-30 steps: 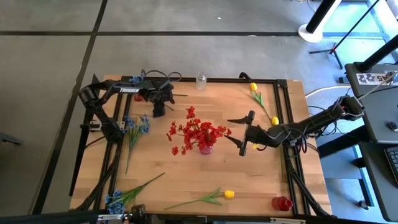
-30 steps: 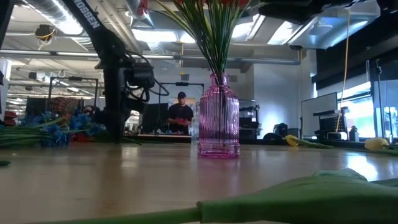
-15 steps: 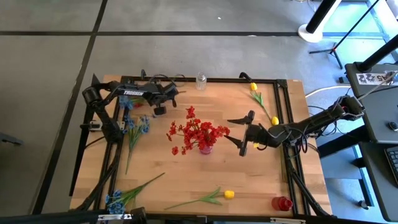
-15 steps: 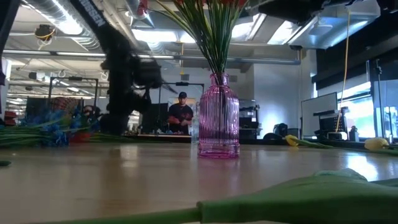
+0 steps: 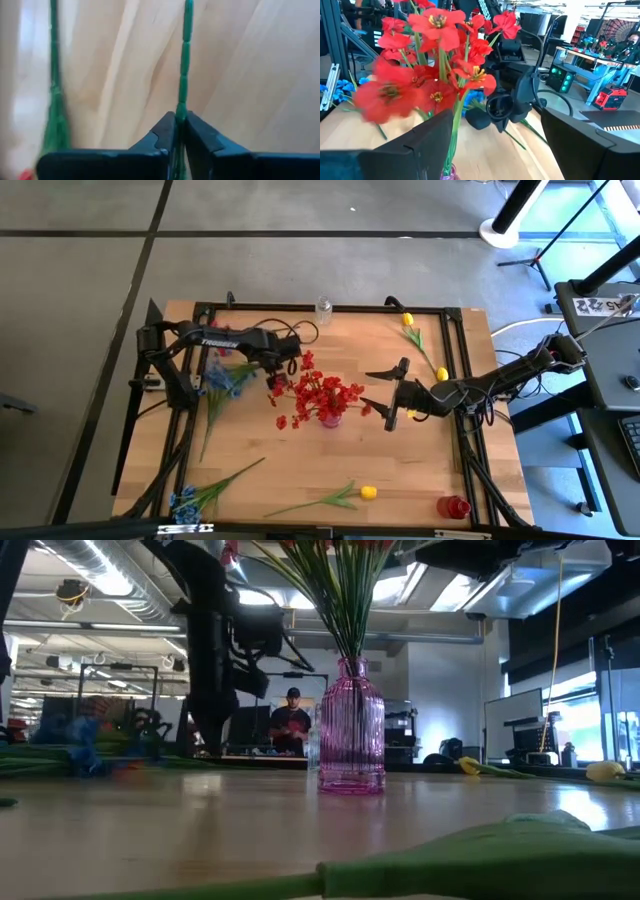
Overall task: Sort flowers into vase by color
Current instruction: Adjust the top blue flowers, then put the red flowers into the purple vase
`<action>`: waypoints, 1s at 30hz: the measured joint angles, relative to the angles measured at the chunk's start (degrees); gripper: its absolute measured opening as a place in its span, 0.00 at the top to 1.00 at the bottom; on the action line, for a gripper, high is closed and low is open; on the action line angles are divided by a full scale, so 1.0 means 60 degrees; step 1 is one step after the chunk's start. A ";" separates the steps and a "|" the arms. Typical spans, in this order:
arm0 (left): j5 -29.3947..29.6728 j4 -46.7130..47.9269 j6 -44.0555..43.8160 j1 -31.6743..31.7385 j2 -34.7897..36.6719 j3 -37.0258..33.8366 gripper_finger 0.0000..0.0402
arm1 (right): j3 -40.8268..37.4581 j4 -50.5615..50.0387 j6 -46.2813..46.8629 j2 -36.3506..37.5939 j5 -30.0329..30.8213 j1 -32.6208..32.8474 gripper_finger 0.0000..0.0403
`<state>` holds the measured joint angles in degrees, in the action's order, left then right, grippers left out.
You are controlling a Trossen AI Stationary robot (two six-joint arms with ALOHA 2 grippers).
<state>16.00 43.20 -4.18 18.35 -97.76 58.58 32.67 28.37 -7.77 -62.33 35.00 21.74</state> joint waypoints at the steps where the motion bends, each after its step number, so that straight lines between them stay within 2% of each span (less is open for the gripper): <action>1: -0.0190 -0.0038 -0.0242 0.0009 0.0000 -0.0057 0.90 | 0.0000 -0.0011 0.0000 0.0000 0.0000 0.0000 0.25; 5: -0.0740 0.0254 -0.0525 0.0091 0.0000 -0.0094 0.83 | 0.0000 -0.0072 -0.0001 0.0000 -0.0001 0.0000 0.25; 9: -0.0608 0.0815 -0.0206 0.0272 0.0000 -0.0094 0.75 | 0.0001 -0.0131 0.0000 0.0000 0.0000 0.0000 0.25; 16: -0.0554 0.0479 0.0149 0.2068 0.0000 -0.0094 0.62 | 0.0000 -0.0487 0.0247 0.0000 0.0000 0.0000 0.25; 22: 0.0234 -0.0420 0.1364 0.4154 0.0005 -0.0094 0.59 | 0.0000 -0.0496 0.0251 0.0000 0.0011 0.0000 0.25; 26: -0.0274 -0.0881 0.1782 0.5057 -0.0170 -0.0083 0.59 | 0.0000 -0.0487 0.0251 0.0000 0.0337 -0.0004 0.25; 30: -0.0575 -0.0520 0.2473 0.5166 -0.0681 -0.0062 0.59 | 0.0000 -0.0461 0.0251 0.0000 0.0597 -0.0007 0.25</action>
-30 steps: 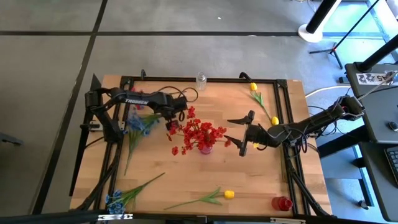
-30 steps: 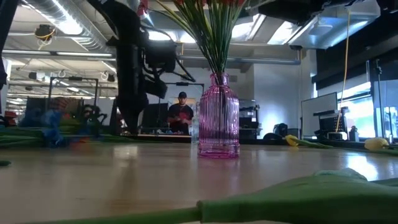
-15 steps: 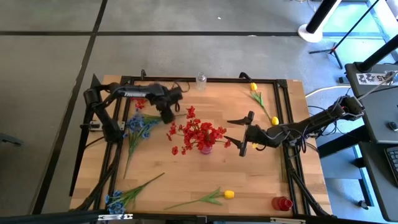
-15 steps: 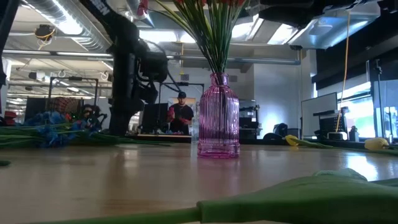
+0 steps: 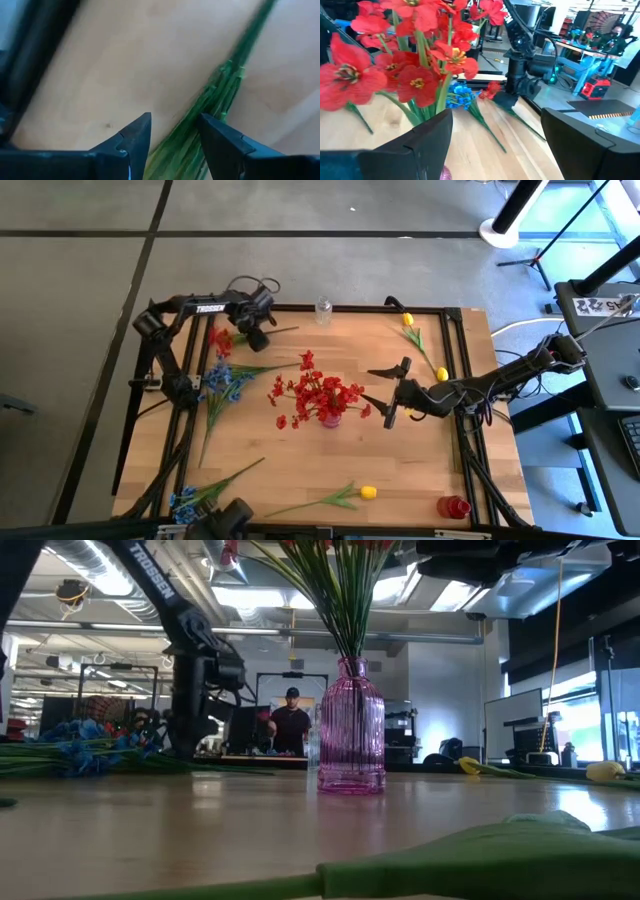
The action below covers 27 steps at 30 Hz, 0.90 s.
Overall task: Sort flowers into vase by color
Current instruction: Put the red flowers into the purple vase
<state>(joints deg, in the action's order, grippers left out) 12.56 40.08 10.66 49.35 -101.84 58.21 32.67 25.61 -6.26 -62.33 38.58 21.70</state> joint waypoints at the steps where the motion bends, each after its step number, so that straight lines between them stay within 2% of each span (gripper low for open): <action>1: 0.0004 0.0027 0.0123 -0.0049 -0.0090 0.0022 0.59 | 0.0000 0.0031 0.0000 0.0000 0.0001 -0.0001 0.25; 5: 0.0089 0.0047 0.0486 -0.0311 -0.0208 0.0020 0.59 | 0.0003 0.0033 0.0084 0.0000 0.0001 0.0000 0.25; 10: 0.0351 0.0304 0.0793 -0.0563 0.0244 -0.0058 0.59 | 0.0001 -0.0011 0.0250 0.0000 0.0001 0.0003 0.25; 14: -0.0154 0.0556 0.0776 -0.0540 0.0710 -0.0032 0.59 | 0.0004 -0.0011 0.0249 0.0000 0.0004 0.0003 0.25; 17: -0.0396 0.0710 0.0778 -0.0477 0.0699 -0.0054 0.59 | 0.0004 -0.0015 0.0251 0.0000 0.0004 0.0003 0.25; 21: -0.1241 0.0553 0.0843 -0.0449 0.0558 -0.0050 0.59 | 0.0003 -0.0086 0.0251 0.0000 0.0004 0.0003 0.25; 27: -0.1142 0.0092 0.0838 -0.0457 0.0075 -0.0043 0.59 | 0.0000 -0.0335 0.0382 0.0000 0.0004 0.0003 0.25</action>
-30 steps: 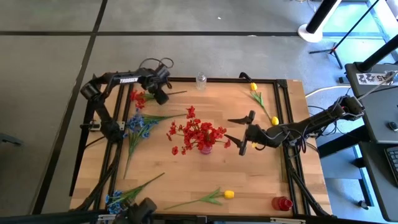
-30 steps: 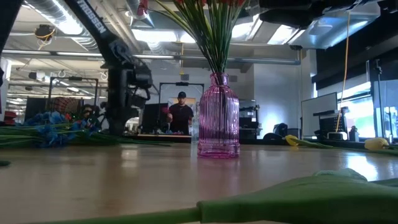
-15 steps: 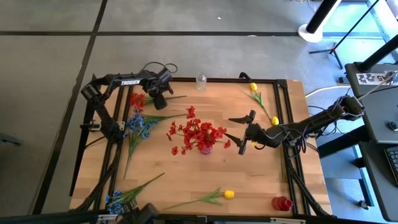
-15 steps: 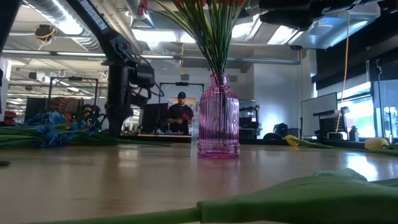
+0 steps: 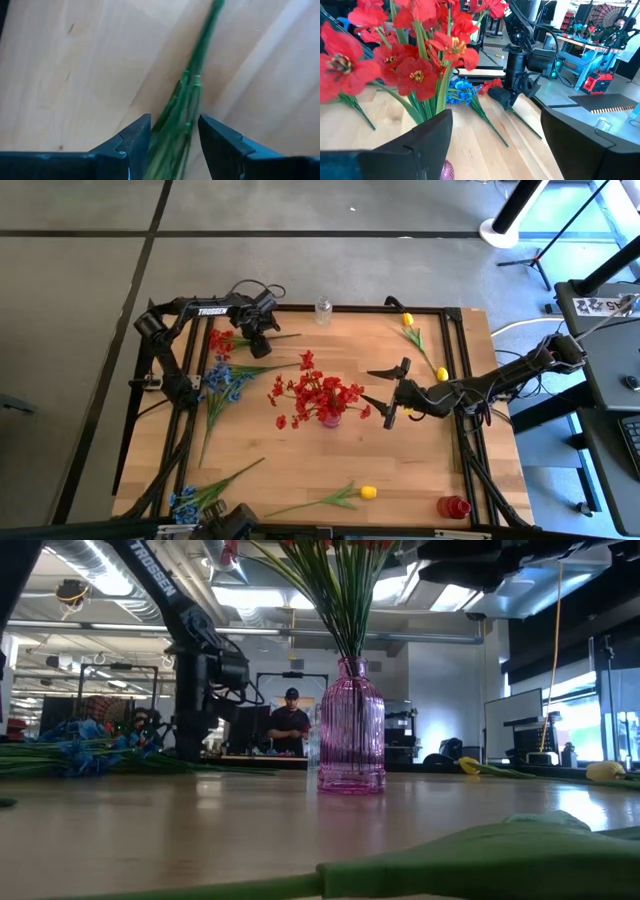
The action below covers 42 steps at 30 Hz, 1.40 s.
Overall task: Sort flowers into vase by color
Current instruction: Put the red flowers into the purple vase
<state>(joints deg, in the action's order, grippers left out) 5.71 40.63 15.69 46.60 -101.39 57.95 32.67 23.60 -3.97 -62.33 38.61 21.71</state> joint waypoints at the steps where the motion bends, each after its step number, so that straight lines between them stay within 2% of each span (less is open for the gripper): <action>1: -0.0007 -0.0068 -0.0057 0.0000 -0.0074 0.0004 0.59 | 0.0000 -0.0043 0.0081 0.0000 -0.0004 0.0000 0.25; 5: 0.0044 -0.0175 -0.0041 -0.0031 -0.0298 0.0036 0.63 | 0.0002 -0.0228 0.0226 0.0000 -0.0040 0.0001 0.25; 7: 0.0223 -0.0253 0.0012 -0.0140 -0.0298 0.0027 0.69 | 0.0000 -0.0207 0.0226 0.0000 -0.0044 0.0004 0.25; 10: 0.1009 -0.0508 0.0108 -0.0472 -0.0127 -0.0020 0.82 | 0.0002 -0.0190 0.0226 0.0000 -0.0049 0.0004 0.25; 12: 0.1819 -0.0787 0.0162 -0.0742 0.0101 -0.0022 0.93 | 0.0000 -0.0197 0.0219 0.0032 -0.0087 0.0004 0.25; 14: 0.2730 -0.0635 0.0213 -0.1102 0.0553 -0.0006 0.97 | 0.0017 -0.0176 0.0219 0.0061 -0.0101 0.0014 0.25; 17: 0.3965 -0.0300 0.0268 -0.1897 0.1288 -0.0006 0.97 | 0.0260 -0.0393 0.0192 0.0062 -0.0100 0.0144 0.25; 20: 0.5507 0.0248 0.0264 -0.2819 0.2535 0.0004 0.99 | 0.0724 -0.0929 -0.0007 0.0227 0.0188 0.0576 0.25; 27: 0.9674 0.2392 -0.0726 -0.5429 0.5983 0.0007 0.99 | 0.1812 -0.2267 -0.0359 0.0255 0.1874 0.1760 0.25; 29: 1.0383 0.2472 -0.1148 -0.6307 0.6911 0.0007 0.99 | 0.1931 -0.2423 -0.0416 0.0249 0.2313 0.2071 0.25; 33: 1.1131 0.1705 -0.1762 -0.8273 0.8325 0.0011 0.99 | 0.2284 -0.2366 -0.0408 0.0488 0.2884 0.2682 0.25; 36: 1.1343 0.0367 -0.1740 -0.9755 0.8843 0.0011 0.99 | 0.2413 -0.2143 -0.0258 0.0878 0.3139 0.3095 0.25; 39: 1.1299 -0.1390 -0.0652 -1.1045 0.8946 0.0011 0.99 | 0.2421 -0.2162 0.0378 0.1239 0.3148 0.3207 0.25; 42: 1.0597 -0.3246 0.0683 -1.2195 0.8888 0.0011 0.99 | 0.2423 -0.2274 0.0931 0.1478 0.3177 0.3195 0.25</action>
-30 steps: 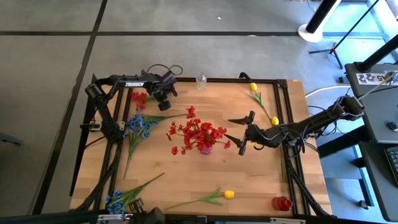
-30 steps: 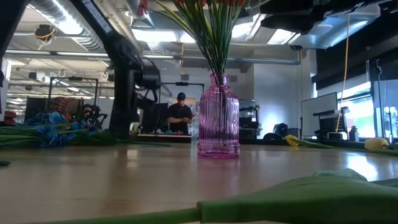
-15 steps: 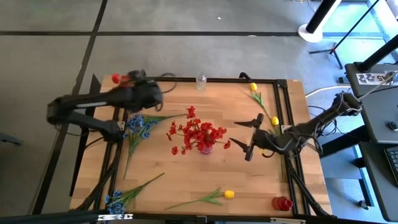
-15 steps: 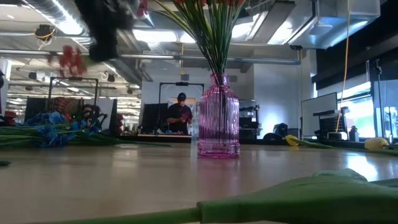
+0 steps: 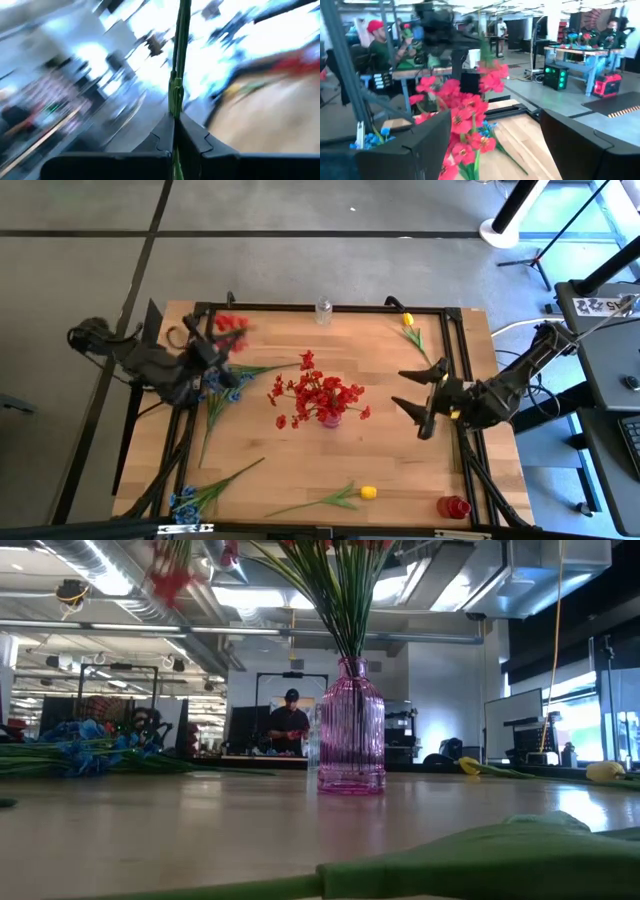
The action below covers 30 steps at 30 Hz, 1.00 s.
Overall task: Sort flowers into vase by color
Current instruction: Put the red flowers into the purple vase
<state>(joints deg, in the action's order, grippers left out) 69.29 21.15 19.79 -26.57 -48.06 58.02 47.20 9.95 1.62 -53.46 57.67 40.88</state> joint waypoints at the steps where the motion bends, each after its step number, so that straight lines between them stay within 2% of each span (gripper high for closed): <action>1: -0.0188 -0.0668 0.0425 -0.0313 -0.0041 0.0000 0.99 | 0.0003 -0.0024 0.0096 0.0027 0.0033 0.0000 0.25; 4: -0.0430 -0.2535 0.1742 -0.1111 -0.0195 0.0000 0.99 | 0.0007 -0.0206 0.0158 0.0019 0.0005 0.0000 0.25; 7: -0.1196 -0.4049 0.2868 -0.1919 -0.0500 0.0015 0.99 | 0.0007 -0.0180 0.0194 -0.0065 -0.0023 0.0000 0.25; 11: -0.1849 -0.4905 0.4399 -0.2662 -0.1231 0.0012 0.99 | 0.0007 -0.0123 0.0595 -0.0293 -0.0048 -0.0004 0.25; 17: -0.2208 -0.5986 0.6567 -0.2791 -0.2789 0.0011 0.99 | 0.0007 0.0337 0.1520 -0.0535 -0.0485 -0.0096 0.25; 22: -0.1244 -0.6489 0.9041 -0.2611 -0.3987 0.0011 0.99 | 0.0007 0.0929 0.3187 -0.0821 -0.2944 -0.0830 0.25; 26: -0.0972 -0.6709 1.0700 -0.1971 -0.4385 0.0011 0.99 | 0.0003 0.1905 0.3265 -0.1220 -0.4403 -0.1952 0.25; 30: -0.1156 -0.7125 1.1620 -0.1426 -0.4391 0.0007 0.99 | 0.0003 0.2864 0.3271 -0.1458 -0.6225 -0.3193 0.25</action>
<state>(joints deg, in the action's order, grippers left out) 62.35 -21.60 89.51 -35.12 -74.41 58.06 47.22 27.13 21.24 -62.20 20.32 21.73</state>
